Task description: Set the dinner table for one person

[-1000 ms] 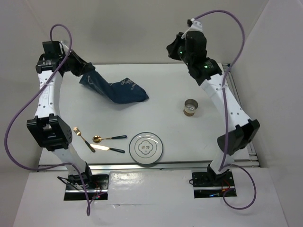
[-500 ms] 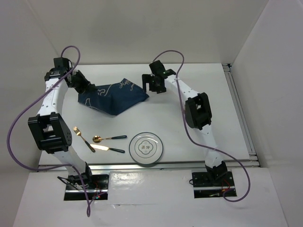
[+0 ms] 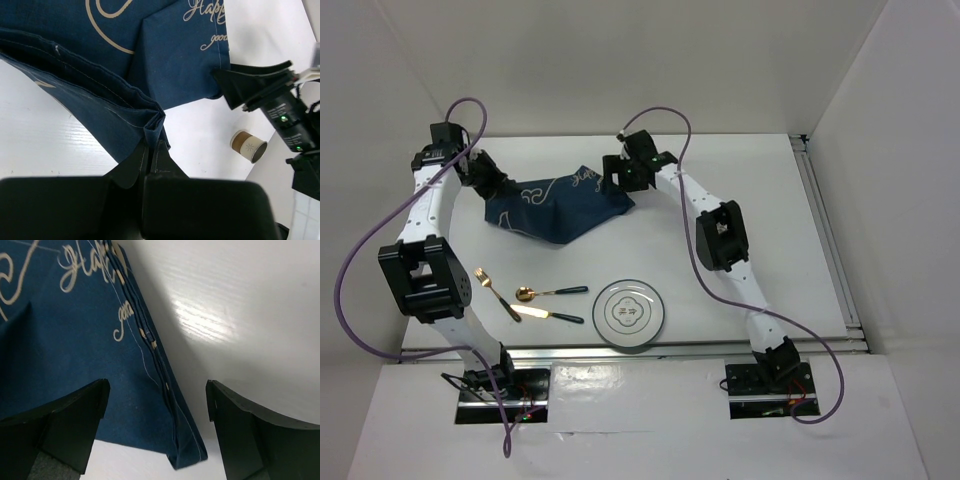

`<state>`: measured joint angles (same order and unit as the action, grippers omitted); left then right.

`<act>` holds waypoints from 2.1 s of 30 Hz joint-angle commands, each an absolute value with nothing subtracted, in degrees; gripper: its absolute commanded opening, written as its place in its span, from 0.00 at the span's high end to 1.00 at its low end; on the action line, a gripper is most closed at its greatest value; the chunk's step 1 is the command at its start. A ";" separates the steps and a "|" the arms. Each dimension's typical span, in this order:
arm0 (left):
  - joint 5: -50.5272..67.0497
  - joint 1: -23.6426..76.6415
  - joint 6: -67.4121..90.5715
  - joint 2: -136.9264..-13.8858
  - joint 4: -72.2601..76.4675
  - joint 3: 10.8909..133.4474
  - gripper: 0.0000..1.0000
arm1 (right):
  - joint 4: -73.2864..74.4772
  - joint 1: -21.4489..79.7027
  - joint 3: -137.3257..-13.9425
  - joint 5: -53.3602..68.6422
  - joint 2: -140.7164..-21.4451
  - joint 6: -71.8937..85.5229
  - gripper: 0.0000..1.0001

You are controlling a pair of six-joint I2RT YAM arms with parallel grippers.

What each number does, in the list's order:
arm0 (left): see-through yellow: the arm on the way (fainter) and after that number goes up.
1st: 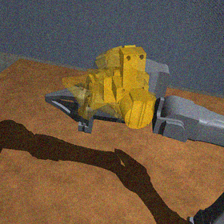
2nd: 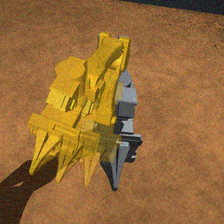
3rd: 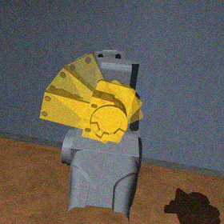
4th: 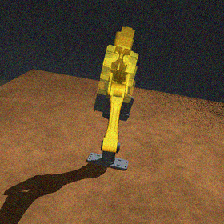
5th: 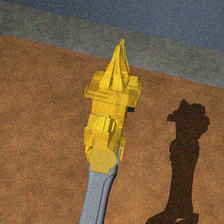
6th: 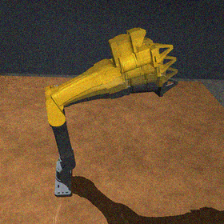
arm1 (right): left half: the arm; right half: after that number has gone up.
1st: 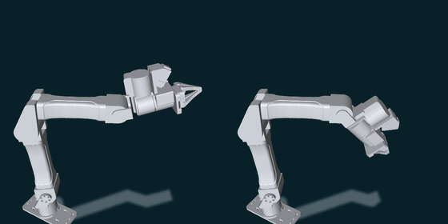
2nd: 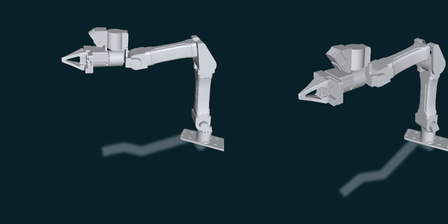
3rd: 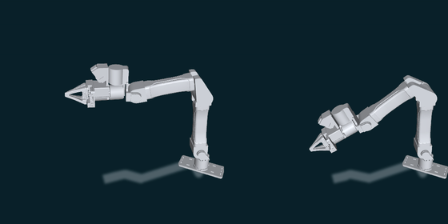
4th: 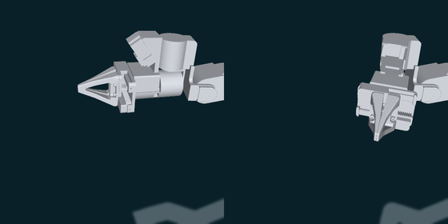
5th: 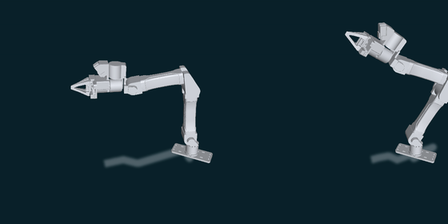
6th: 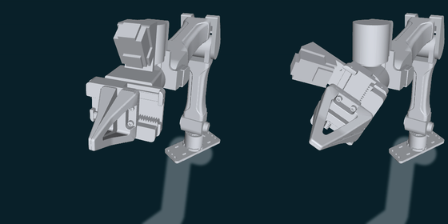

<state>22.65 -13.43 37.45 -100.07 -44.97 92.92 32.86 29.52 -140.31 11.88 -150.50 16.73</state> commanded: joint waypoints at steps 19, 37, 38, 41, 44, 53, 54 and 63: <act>28.13 -13.80 39.02 -108.54 -40.97 107.20 1.00 | 18.21 26.02 -120.95 -1.58 -118.49 15.82 1.00; 36.12 -12.40 40.43 -106.78 -28.39 85.18 1.00 | -6.70 18.63 -62.30 -9.13 -87.18 15.00 0.00; 36.12 -11.87 39.91 -107.66 -28.39 84.38 1.00 | -5.03 18.63 -63.10 -9.84 -87.71 16.33 0.00; 34.19 -10.46 39.38 -108.90 -27.86 83.06 1.00 | -0.36 18.63 -66.35 -8.71 -88.85 20.38 0.08; 32.96 -9.93 38.85 -108.90 -28.48 82.53 1.00 | 1.57 19.42 -69.60 -4.84 -91.31 18.99 0.20; 29.63 -9.93 36.57 -108.90 -32.17 84.81 1.00 | 25.39 21.01 -102.10 -0.89 -122.05 15.82 0.14; 29.62 -9.93 36.56 -108.90 -32.17 84.81 1.00 | 26.62 21.01 -104.56 -1.40 -124.43 15.82 0.14; 27.60 -9.93 34.90 -108.90 -33.40 84.29 1.00 | 27.17 21.01 -111.10 2.00 -133.51 18.81 0.18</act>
